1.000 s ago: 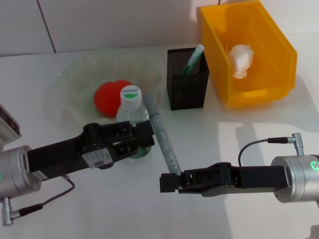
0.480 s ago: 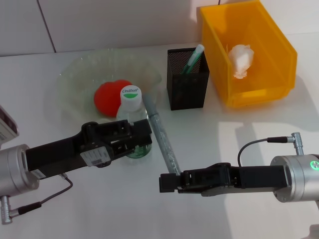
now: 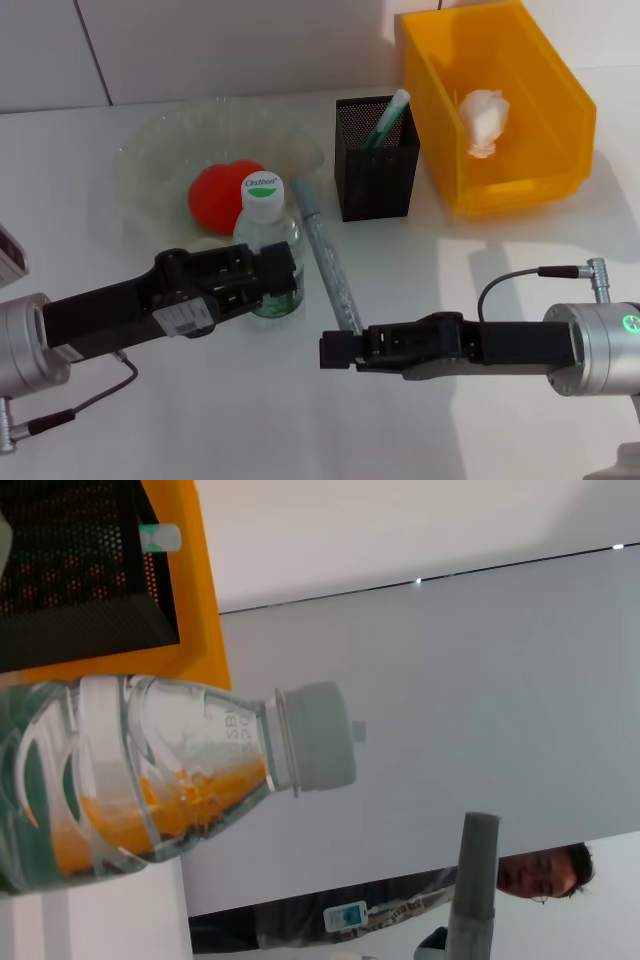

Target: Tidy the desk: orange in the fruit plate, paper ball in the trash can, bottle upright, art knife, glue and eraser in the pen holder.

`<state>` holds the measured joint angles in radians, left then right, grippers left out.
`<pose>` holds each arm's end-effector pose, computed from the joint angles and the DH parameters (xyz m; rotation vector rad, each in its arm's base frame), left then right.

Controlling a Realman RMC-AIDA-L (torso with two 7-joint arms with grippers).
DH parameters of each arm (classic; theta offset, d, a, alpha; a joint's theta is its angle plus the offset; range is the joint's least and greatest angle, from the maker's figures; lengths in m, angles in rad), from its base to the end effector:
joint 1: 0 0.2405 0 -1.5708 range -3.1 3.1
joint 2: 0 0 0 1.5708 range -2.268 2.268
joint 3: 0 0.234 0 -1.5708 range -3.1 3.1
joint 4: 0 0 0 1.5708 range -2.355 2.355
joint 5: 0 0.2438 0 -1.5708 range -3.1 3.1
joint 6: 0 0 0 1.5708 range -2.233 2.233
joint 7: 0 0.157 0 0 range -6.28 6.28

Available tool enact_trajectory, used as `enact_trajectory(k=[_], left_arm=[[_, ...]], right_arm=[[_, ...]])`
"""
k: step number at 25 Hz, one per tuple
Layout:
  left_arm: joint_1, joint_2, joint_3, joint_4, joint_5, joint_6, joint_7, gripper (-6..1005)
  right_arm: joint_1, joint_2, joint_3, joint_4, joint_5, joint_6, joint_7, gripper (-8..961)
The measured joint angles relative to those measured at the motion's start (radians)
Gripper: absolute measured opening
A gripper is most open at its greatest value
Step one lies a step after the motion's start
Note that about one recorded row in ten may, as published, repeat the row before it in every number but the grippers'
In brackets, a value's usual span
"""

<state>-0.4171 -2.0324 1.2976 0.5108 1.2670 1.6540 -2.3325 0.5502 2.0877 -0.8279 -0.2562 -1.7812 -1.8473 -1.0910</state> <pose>-0.2197 0.3032 -0.0348 1.8979 1.7369 1.0168 0.2233 0.2718 -0.0577 -1.4464 -1.8616 0.6001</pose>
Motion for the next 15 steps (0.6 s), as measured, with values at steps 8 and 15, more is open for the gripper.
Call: enact_trajectory(k=[8,15], left_arm=[[0.015,0.004,-0.019,0.008,0.000,0.013,0.010,365],[0.049,0.006,-0.051,0.020,-0.004,0.040,0.046,365]], right_arm=[[-0.002,0.000,0.011,0.000,0.014,0.009,0.007,165],[-0.004,0.000,0.031,0.001,0.022,0.012,0.009,165]])
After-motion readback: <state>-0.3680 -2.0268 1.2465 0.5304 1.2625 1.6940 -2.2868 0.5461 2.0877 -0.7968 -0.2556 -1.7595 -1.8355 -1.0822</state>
